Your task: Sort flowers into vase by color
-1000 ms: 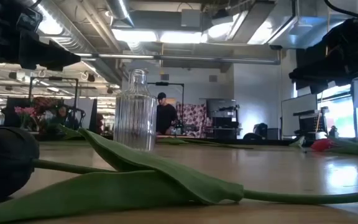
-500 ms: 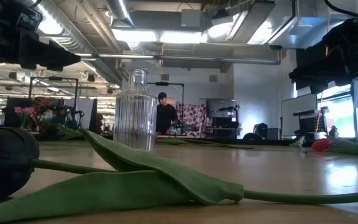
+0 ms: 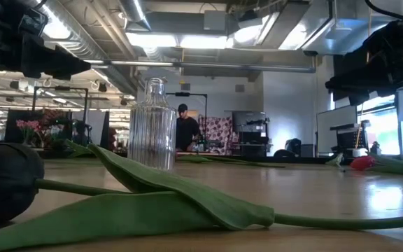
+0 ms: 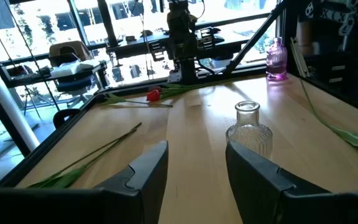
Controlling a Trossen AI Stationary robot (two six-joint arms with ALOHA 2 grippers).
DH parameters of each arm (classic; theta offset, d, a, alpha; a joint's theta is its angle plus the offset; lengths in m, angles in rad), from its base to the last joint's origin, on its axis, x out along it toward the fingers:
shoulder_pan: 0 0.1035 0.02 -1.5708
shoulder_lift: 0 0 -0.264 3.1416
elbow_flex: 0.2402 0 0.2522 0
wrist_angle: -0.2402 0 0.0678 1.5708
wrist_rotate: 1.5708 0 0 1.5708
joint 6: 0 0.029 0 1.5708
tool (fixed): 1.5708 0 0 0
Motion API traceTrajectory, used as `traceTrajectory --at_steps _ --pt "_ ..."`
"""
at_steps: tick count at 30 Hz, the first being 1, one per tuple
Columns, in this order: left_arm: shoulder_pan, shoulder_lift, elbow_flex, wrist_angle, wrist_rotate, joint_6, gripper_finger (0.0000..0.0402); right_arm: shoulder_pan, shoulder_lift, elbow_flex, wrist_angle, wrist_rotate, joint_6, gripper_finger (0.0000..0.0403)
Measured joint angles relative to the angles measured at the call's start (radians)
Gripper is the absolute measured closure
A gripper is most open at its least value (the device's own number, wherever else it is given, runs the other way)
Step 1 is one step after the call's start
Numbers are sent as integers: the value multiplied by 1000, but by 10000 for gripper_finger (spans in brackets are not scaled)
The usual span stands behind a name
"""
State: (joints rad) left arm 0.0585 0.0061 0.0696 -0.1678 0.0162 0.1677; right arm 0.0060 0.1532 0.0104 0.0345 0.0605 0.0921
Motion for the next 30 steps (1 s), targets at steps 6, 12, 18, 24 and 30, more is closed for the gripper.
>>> traceTrajectory --at_steps 6,12,18,24,30 --pt "0 0 0 0 0 0 243 0 0 0 0 0 0 320" --pt "0 0 0 0 0 0 243 0 0 0 0 0 0 320" --pt "0 0 0 0 0 0 243 0 0 0 0 0 0 320" --pt "0 0 0 0 0 0 243 0 0 0 0 0 0 320" --pt "0 0 0 33 6 -16 243 0 0 0 0 0 0 320"
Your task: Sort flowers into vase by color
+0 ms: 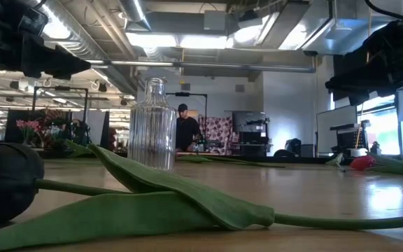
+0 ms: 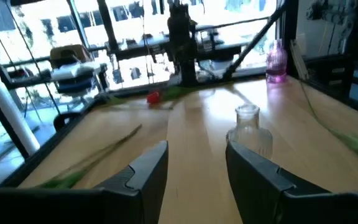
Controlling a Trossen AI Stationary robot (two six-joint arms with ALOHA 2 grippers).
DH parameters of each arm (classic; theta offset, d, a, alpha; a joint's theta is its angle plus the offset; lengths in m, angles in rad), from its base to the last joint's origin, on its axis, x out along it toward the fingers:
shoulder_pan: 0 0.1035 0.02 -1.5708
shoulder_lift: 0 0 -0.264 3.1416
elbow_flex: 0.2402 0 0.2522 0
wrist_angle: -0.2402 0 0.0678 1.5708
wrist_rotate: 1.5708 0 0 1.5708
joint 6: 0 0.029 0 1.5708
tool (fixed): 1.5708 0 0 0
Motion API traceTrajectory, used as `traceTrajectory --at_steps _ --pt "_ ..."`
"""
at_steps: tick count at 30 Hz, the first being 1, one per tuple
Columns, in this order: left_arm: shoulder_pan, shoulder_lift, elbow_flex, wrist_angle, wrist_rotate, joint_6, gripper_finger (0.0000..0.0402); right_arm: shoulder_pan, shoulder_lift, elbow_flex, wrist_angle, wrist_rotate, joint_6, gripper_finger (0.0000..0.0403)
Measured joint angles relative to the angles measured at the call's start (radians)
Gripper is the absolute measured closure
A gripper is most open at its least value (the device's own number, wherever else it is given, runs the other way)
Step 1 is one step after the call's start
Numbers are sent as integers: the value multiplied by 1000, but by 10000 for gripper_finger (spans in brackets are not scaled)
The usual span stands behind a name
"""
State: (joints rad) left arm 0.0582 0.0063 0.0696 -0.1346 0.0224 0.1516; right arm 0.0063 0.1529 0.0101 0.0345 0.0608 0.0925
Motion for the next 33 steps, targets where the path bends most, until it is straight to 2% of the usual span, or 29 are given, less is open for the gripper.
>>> traceTrajectory --at_steps 3,4,6,11,13,15,17,20,22,30,33 --pt "0 0 -1 92 90 -216 243 0 0 0 0 0 0 320" --pt "0 1 -3 150 107 -243 243 0 0 0 0 0 0 320" --pt "0 1 -1 267 121 -305 243 0 0 0 0 -1 0 320" --pt "0 -3 0 519 124 -680 243 0 0 0 0 0 0 320" --pt "0 -2 0 557 33 -737 243 0 0 0 0 0 0 320" --pt "0 0 0 549 -155 -804 243 0 0 0 0 0 0 320" --pt "1 31 0 510 -290 -857 243 0 0 0 0 0 0 320" --pt "0 121 26 505 -377 -923 243 0 0 0 0 0 0 320" --pt "0 217 72 502 -438 -960 243 0 0 0 0 0 0 320" --pt "35 677 336 266 -760 -1033 243 0 0 0 0 0 0 320" --pt "106 833 450 203 -772 -1136 243 0 0 0 0 0 0 320"
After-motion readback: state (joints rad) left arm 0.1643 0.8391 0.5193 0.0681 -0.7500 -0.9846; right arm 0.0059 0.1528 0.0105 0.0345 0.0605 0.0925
